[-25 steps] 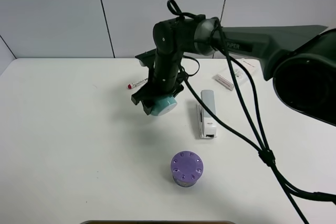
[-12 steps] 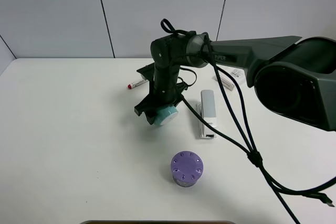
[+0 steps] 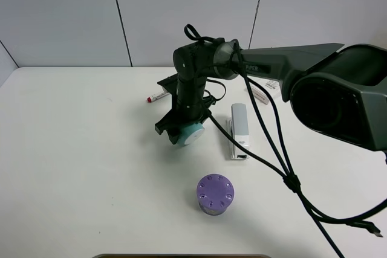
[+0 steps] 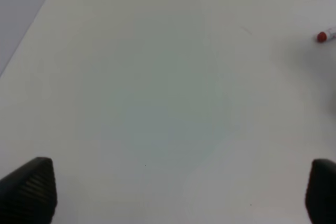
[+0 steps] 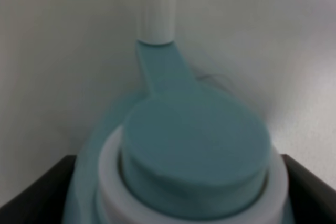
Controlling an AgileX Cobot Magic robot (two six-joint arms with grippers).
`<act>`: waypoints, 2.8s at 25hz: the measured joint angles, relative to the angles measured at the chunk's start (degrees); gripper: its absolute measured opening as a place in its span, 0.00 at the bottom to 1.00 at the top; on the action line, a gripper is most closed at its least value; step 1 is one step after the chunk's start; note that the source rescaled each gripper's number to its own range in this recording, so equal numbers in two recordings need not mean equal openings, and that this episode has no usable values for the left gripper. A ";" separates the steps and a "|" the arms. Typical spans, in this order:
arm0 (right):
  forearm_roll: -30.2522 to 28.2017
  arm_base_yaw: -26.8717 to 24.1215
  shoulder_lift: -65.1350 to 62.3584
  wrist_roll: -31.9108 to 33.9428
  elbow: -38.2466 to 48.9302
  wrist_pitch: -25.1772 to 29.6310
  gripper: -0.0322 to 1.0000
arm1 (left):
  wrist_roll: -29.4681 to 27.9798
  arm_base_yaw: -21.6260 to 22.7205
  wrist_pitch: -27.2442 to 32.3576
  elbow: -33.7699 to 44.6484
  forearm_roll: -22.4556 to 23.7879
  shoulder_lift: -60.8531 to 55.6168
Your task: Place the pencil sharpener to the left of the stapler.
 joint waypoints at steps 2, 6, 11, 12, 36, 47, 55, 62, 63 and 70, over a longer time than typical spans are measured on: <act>0.00 0.00 0.00 0.00 0.00 0.00 0.03 | 0.00 0.00 0.00 0.00 0.00 0.00; 0.00 0.00 0.00 0.00 0.00 0.00 0.03 | 0.00 0.00 0.00 0.00 0.00 0.00; 0.00 0.00 0.00 0.00 0.00 -0.34 0.11 | 0.00 0.00 0.00 0.00 0.00 0.00; 0.00 0.00 0.13 0.00 0.00 -1.15 0.17 | 0.00 0.00 0.00 0.00 0.00 0.00; -0.03 0.00 0.68 0.47 -16.48 12.02 0.79 | 0.00 0.00 0.00 0.00 0.00 0.00; -0.02 0.00 -4.69 0.47 -22.62 14.16 0.79 | 0.00 0.00 0.00 0.00 0.00 0.00; -1.39 0.00 -14.78 0.47 -22.56 14.30 0.79 | 0.00 0.00 0.00 0.00 0.00 0.00; -3.82 0.00 -27.19 0.47 -13.61 14.30 0.79 | 0.00 0.00 0.00 0.00 0.00 0.00; -4.42 0.00 -29.06 0.47 -11.13 14.30 0.79 | 0.00 0.00 0.00 0.00 0.00 0.00; -8.61 0.00 -45.73 0.64 6.49 14.34 0.79 | 0.00 0.00 0.00 0.00 0.00 0.00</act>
